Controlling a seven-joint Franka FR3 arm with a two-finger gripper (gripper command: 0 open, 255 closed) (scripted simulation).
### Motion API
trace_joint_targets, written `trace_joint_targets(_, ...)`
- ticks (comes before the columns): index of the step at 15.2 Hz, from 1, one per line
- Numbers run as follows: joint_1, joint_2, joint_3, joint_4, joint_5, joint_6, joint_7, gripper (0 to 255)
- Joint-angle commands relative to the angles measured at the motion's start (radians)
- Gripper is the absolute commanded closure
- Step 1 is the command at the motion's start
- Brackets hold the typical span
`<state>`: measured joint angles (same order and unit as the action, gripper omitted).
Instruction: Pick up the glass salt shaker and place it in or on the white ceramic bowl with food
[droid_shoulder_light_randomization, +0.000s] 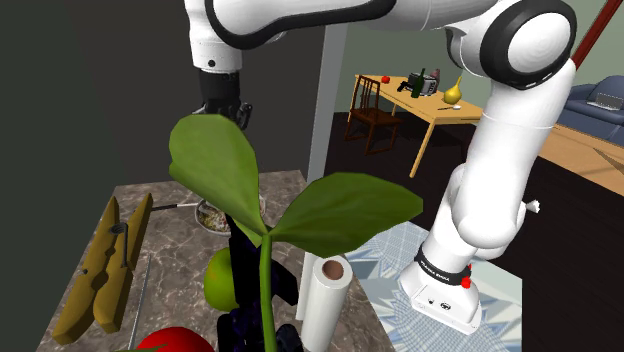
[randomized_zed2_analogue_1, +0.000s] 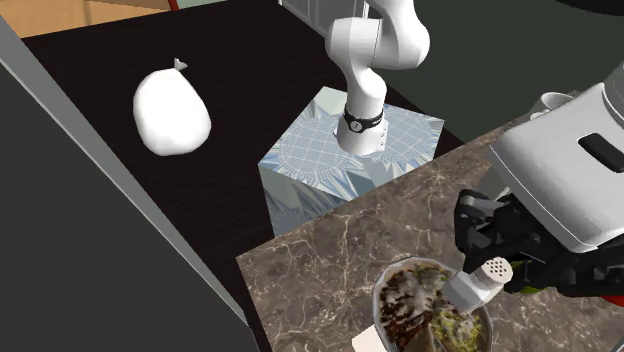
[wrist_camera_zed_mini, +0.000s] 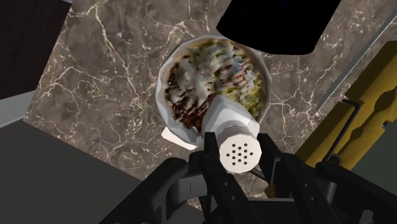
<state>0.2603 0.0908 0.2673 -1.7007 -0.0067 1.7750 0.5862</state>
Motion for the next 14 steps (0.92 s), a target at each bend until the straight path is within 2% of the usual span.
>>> trace_joint_targets(1, -0.001, 0.001, -0.001, -0.025, 0.000, 0.026, -0.002, 255)
trace_joint_targets(14, 0.000, 0.026, -0.002, -0.168, -0.008, 0.194, 0.002, 255)
